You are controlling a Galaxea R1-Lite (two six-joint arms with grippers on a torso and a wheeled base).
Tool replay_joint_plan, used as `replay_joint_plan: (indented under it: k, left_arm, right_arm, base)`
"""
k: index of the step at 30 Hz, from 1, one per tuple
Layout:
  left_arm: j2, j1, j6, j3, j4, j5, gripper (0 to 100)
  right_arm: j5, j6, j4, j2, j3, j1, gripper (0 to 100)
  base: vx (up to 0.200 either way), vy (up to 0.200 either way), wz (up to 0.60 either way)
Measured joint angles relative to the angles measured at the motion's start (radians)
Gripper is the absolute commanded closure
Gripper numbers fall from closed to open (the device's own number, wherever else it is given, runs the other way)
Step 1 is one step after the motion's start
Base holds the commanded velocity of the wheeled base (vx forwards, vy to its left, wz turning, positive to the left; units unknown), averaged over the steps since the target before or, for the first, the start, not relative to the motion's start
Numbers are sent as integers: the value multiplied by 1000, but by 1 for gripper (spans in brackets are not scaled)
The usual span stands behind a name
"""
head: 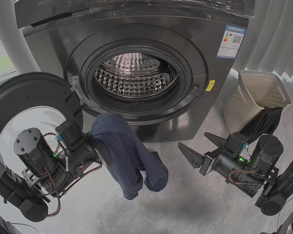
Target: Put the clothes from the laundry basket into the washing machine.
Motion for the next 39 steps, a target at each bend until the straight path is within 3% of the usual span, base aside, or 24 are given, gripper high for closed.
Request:
replay_joint_plan:
  k: [14,25,39]
  left_arm:
    - [39,-5,9,-5,-5,1,100]
    - [102,-7,48,-39,-6,11,100]
    - [344,-7,66,-325,-4,33,100]
  right_arm:
    - [3,0,-1,-1,81,66,0]
    - [6,0,-1,-11,120,139,0]
    - [4,1,-1,-15,121,162,0]
  base:
    - [200,0,0]
    - [0,0,0]
    - [0,0,0]
